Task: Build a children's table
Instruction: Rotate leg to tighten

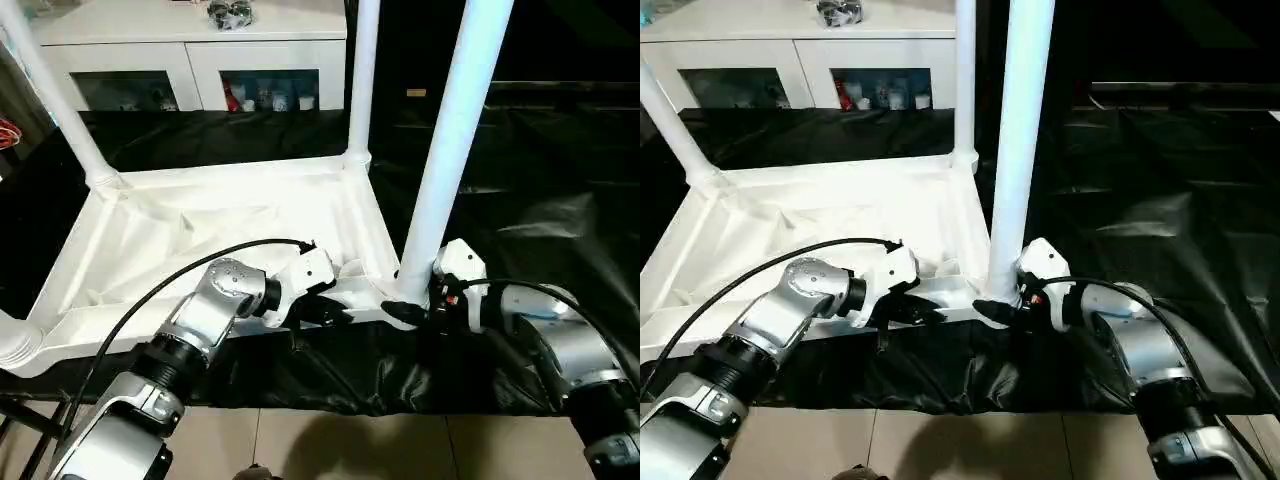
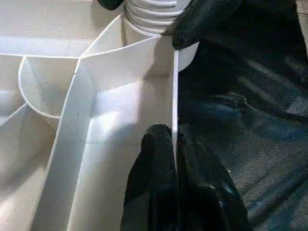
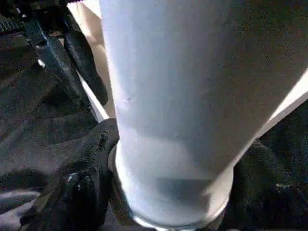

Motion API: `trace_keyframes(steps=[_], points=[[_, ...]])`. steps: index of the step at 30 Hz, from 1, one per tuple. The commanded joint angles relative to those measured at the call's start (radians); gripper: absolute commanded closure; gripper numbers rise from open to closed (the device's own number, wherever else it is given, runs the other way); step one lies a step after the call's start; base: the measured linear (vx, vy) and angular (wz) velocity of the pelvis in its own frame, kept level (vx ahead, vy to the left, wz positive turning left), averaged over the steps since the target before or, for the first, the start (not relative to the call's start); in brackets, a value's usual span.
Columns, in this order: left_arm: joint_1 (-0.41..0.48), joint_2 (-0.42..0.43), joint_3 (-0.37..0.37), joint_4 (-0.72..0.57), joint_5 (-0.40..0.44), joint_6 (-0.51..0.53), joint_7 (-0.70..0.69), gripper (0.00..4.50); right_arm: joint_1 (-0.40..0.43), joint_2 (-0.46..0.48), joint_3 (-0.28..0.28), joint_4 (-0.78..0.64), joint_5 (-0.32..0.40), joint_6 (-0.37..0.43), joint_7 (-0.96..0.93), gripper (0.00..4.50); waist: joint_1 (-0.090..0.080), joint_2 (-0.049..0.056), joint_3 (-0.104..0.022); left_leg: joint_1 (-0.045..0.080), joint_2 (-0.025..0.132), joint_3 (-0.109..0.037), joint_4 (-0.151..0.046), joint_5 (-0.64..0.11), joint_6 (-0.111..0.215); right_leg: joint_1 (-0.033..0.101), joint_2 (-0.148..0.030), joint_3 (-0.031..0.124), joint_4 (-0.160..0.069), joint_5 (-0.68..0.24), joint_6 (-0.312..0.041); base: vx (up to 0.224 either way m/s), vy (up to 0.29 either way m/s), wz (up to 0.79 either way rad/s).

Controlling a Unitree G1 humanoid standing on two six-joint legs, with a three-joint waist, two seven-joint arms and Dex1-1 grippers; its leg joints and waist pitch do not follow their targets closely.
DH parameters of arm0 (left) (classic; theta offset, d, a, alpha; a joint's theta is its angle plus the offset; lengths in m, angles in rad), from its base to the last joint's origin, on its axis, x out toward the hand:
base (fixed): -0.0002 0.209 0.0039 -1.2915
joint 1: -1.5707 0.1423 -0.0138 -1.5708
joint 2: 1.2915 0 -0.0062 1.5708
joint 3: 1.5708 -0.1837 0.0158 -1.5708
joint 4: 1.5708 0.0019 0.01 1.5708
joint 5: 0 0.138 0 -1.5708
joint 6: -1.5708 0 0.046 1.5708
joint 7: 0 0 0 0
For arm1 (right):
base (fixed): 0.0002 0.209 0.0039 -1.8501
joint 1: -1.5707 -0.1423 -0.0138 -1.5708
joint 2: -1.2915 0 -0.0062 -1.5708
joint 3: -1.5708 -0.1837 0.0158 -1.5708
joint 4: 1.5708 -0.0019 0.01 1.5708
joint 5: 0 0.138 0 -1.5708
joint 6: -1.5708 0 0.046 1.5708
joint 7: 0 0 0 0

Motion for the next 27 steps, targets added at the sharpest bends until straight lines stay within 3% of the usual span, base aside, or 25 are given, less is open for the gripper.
trace_keyframes(steps=[1, 5, 10, 12, 15, 18, 20, 22, 27], points=[[-0.03, -0.015, 0.04, 0.044, -0.002, -0.023, 0.069, 4.5, -0.025, 0.044, -0.024, 0.051, -0.006, -0.025, -0.071, 1.69, 0.006, -0.025, -0.069, -0.003, 0.022, -0.003, -0.058, -0.141, 0.077, 0.057, -0.06, 0.043, -0.074, -0.286, -0.17, 0.0, 0.0, 0.0], [-0.047, -0.042, 0.055, 0.077, 0.013, -0.026, 0.147, 4.5, -0.036, 0.093, -0.042, 0.094, -0.02, -0.032, -0.17, 1.74, 0.006, -0.026, -0.071, -0.003, 0.023, -0.004, -0.058, -0.131, 0.064, 0.059, -0.059, 0.045, -0.071, -0.265, -0.172, 0.0, 0.0, 0.0], [-0.096, -0.13, 0.084, 0.156, 0.033, -0.016, 0.325, 4.5, -0.055, 0.229, -0.057, 0.18, -0.05, -0.026, -0.395, 1.75, 0.006, -0.026, -0.072, -0.002, 0.02, -0.004, -0.059, -0.123, 0.054, 0.06, -0.061, 0.044, -0.071, -0.263, -0.172, 0.0, 0.0, 0.0], [-0.123, -0.186, 0.082, 0.198, 0.036, -0.016, 0.388, 4.5, -0.09, 0.315, -0.05, 0.262, -0.092, -0.036, -0.545, 1.75, 0.004, -0.023, -0.069, 0.0, 0.018, -0.004, -0.062, -0.145, 0.042, 0.057, -0.061, 0.043, -0.077, -0.3, -0.158, 0.0, 0.0, 0.0], [-0.139, -0.23, 0.069, 0.233, 0.05, -0.043, 0.414, 4.5, -0.122, 0.408, -0.028, 0.303, -0.098, -0.068, -0.569, 1.75, 0.001, -0.019, -0.067, 0.003, 0.019, -0.005, -0.065, -0.182, 0.034, 0.055, -0.064, 0.044, -0.084, -0.342, -0.144, 0.0, 0.0, 0.0], [-0.144, -0.24, 0.065, 0.245, 0.053, -0.055, 0.416, 4.5, -0.129, 0.43, -0.005, 0.303, -0.111, -0.097, -0.542, 1.75, 0.0, -0.024, -0.065, 0.004, 0.019, -0.005, -0.07, -0.203, 0.038, 0.058, -0.064, 0.045, -0.087, -0.353, -0.134, 0.0, 0.0, 0.0], [-0.142, -0.238, 0.061, 0.248, 0.057, -0.08, 0.397, 4.5, -0.125, 0.427, 0.004, 0.293, -0.11, -0.11, -0.496, 1.06, 0.0, -0.026, -0.066, 0.003, 0.019, -0.006, -0.07, -0.198, 0.043, 0.059, -0.064, 0.046, -0.086, -0.352, -0.131, 0.0, 0.0, 0.0], [-0.138, -0.234, 0.061, 0.245, 0.057, -0.088, 0.384, 4.5, -0.122, 0.424, -0.001, 0.286, -0.098, -0.105, -0.475, 1.06, 0.001, -0.025, -0.067, 0.003, 0.02, -0.005, -0.069, -0.191, 0.046, 0.059, -0.064, 0.047, -0.084, -0.343, -0.132, 0.0, 0.0, 0.0], [-0.077, -0.158, 0.049, 0.169, 0.024, -0.154, 0.196, 4.5, -0.075, 0.307, 0.01, 0.213, -0.088, -0.135, -0.311, 0.57, 0.004, -0.028, -0.069, -0.001, 0.024, -0.004, -0.067, -0.173, 0.074, 0.06, -0.065, 0.05, -0.077, -0.289, -0.147, 0.0, 0.0, 0.0]])
